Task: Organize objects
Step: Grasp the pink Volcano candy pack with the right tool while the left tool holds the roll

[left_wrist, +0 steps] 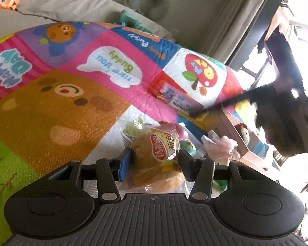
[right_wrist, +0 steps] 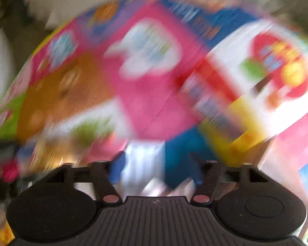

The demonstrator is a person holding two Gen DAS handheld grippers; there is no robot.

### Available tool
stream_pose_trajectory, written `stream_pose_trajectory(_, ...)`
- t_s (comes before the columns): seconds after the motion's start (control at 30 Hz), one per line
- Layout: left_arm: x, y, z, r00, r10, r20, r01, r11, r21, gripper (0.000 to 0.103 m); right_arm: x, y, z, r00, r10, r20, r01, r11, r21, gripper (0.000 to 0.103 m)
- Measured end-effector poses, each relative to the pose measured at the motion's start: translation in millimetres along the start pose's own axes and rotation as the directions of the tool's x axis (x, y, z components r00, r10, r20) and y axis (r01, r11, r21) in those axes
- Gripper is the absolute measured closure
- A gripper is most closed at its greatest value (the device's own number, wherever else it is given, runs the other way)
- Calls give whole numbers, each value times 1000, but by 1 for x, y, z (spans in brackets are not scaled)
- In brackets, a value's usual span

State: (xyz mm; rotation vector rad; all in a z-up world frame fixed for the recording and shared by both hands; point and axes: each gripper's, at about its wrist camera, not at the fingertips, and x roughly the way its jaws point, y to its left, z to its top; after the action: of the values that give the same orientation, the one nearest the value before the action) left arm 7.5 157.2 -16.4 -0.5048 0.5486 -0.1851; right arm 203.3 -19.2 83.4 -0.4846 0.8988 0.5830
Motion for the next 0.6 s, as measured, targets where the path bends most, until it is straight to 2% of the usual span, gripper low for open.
stream_pose_trajectory(0.07, 1, 2, 1, 1000, -6, 0, 6, 1000, -12, 49, 15, -17, 22, 997, -57, 51, 54, 997, 58, 23)
stream_pose_trajectory(0.17, 1, 5, 2, 1000, -14, 1, 14, 1000, -27, 49, 57, -45, 53, 990, -136, 36, 127, 973, 191, 25)
stream_pose_trajectory(0.23, 1, 6, 1, 1000, -15, 3, 15, 999, -30, 49, 78, -70, 59, 996, -94, 7, 87, 942, 325, 31)
stream_pose_trajectory(0.27, 0, 6, 1, 1000, -15, 3, 16, 999, -30, 49, 88, -77, 58, 998, -59, -9, 58, 924, 377, 39)
stream_pose_trajectory(0.33, 1, 6, 1, 1000, -18, 3, 18, 999, -35, 49, 94, -82, 49, 999, 4, -34, 11, 901, 434, 45)
stream_pose_trajectory(0.4, 1, 8, 2, 1000, -21, 3, 21, 999, -42, 49, 88, -71, 38, 999, 22, -47, -2, 924, 383, 47)
stream_pose_trajectory(0.47, 1, 9, 2, 1000, -24, 3, 24, 998, -49, 49, 80, -52, 22, 995, 44, -85, -16, 951, 308, 55)
stream_pose_trajectory(0.6, 0, 9, 1, 1000, -24, 3, 24, 998, -50, 49, 48, -20, -12, 988, 107, -110, -82, 974, 210, 55)
